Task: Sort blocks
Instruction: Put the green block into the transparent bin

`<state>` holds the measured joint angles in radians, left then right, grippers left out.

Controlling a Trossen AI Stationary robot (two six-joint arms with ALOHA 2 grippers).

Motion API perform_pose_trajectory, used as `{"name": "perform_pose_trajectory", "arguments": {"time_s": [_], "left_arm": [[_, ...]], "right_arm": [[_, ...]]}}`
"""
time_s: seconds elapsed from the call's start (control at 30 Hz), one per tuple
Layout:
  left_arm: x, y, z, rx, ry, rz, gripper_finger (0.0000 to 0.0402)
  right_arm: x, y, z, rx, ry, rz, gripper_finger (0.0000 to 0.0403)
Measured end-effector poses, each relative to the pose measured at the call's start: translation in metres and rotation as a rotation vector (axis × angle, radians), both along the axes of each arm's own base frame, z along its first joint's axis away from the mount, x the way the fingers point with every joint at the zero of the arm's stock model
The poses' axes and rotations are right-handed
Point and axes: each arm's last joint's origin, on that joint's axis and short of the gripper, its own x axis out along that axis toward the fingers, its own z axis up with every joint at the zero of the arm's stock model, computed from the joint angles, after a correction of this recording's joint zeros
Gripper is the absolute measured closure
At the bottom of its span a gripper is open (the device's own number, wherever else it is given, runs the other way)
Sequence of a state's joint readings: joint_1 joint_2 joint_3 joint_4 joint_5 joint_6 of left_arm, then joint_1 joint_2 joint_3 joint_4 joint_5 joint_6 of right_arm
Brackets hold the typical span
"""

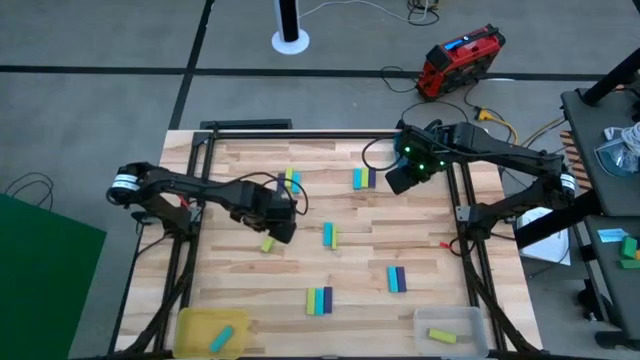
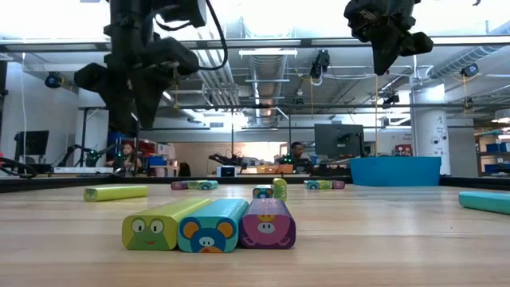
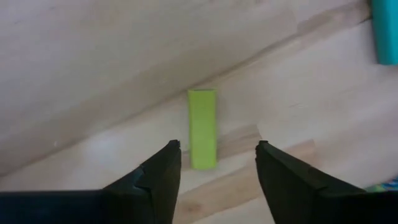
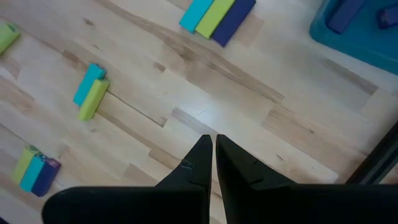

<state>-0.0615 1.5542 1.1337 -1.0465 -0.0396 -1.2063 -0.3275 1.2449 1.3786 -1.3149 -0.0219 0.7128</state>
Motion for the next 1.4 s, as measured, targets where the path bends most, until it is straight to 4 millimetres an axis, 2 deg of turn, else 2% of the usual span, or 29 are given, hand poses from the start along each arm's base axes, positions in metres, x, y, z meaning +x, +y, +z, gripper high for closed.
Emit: {"name": "perform_pose_trajectory", "arguments": {"time_s": [0.13, 0.23, 0.5, 0.7, 0.93, 1.03, 1.13, 1.2, 1.33, 1.4], "left_arm": [[0.002, -0.003, -0.013, 0.053, 0.026, -0.038, 0.0186], [0.005, -0.005, -0.026, 0.051, 0.01, -0.054, 0.0178], [0.001, -0.008, -0.064, 0.038, 0.111, -0.047, 0.0192], [0.0, -0.017, -0.085, -0.004, 0.064, -0.041, 0.0202], [-0.005, -0.023, -0.092, 0.003, 0.054, -0.037, 0.0227], [-0.007, -0.023, -0.094, 0.01, 0.064, -0.054, 0.0267], [-0.009, -0.023, -0.095, 0.011, 0.065, -0.059, 0.0325], [-0.009, -0.023, -0.095, 0.011, 0.065, -0.083, 0.0333], [-0.005, -0.025, -0.084, 0.008, 0.028, -0.185, 0.0333], [0.0, -0.028, -0.068, 0.016, -0.025, -0.268, 0.0333]], "right_arm": [[0.001, 0.0, 0.0, -0.008, -0.01, 0.002, 0.039], [0.001, -0.001, 0.001, -0.02, -0.012, 0.002, 0.039], [0.001, -0.001, 0.001, -0.028, -0.01, -0.001, 0.039], [0.001, -0.001, 0.001, -0.029, -0.01, -0.001, 0.039], [0.001, -0.001, 0.001, -0.032, -0.01, 0.001, 0.039], [0.002, -0.002, 0.001, -0.043, -0.01, 0.005, 0.039], [0.002, -0.002, 0.001, -0.058, -0.009, 0.0, 0.039], [0.003, -0.003, 0.001, -0.064, -0.024, -0.001, 0.039], [0.009, -0.005, 0.004, -0.084, -0.088, -0.005, 0.039], [0.012, -0.006, 0.005, -0.086, -0.131, -0.029, 0.039]]}}
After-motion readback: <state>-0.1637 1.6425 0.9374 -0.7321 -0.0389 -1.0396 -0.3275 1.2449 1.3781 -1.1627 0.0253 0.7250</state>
